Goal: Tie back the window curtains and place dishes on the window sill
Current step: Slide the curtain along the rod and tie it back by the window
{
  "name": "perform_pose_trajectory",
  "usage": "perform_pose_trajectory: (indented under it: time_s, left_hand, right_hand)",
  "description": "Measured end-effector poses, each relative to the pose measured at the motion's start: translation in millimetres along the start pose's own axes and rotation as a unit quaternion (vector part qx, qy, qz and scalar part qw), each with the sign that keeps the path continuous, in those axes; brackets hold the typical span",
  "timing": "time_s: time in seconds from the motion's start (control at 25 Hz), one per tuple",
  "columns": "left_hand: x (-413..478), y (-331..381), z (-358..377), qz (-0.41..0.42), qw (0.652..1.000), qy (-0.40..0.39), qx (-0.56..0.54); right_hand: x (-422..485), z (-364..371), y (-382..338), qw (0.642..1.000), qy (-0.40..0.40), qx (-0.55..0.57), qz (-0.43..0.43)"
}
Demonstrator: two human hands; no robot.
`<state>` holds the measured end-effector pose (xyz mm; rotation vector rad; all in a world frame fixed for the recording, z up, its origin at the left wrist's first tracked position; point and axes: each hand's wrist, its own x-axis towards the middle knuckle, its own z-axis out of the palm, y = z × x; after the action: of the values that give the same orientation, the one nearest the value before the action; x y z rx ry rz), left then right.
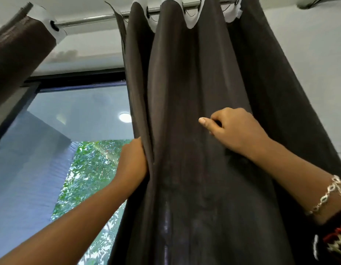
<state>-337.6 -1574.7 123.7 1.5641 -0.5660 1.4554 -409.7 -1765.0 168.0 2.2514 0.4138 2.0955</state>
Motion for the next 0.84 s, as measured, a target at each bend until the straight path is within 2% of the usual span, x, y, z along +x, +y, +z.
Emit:
perform_pose_trajectory:
  time_s: [0.12,0.2,0.28,0.52,0.64,0.72,0.84]
  left_hand:
    - [4,35,34,-0.012,1.0,-0.028,-0.005]
    - [-5,62,58,0.041,0.997,-0.061,0.034]
    - [-19,87,82,0.086,0.991,-0.097,0.02]
    - [-40,153,120,0.145,0.976,-0.157,-0.036]
    - [-52,154,112,0.102,0.978,-0.141,-0.116]
    - [-58,138,95,0.066,0.983,-0.114,-0.127]
    - [-70,99,63,0.079,0.984,-0.105,-0.123]
  right_hand:
    - [-13,-8,29,1.0,-0.008,-0.019,0.01]
    - [-21,-15,48,1.0,-0.002,-0.022,0.021]
    - [-27,-23,66,0.999,0.014,-0.02,0.035]
    - [-30,-48,102,0.995,0.047,-0.02,0.081]
    - [-39,-50,98,0.994,0.047,0.032,0.096]
    - [-52,-47,84,0.988,0.027,0.099,0.111]
    - [-69,-38,49,0.976,-0.024,0.167,0.134]
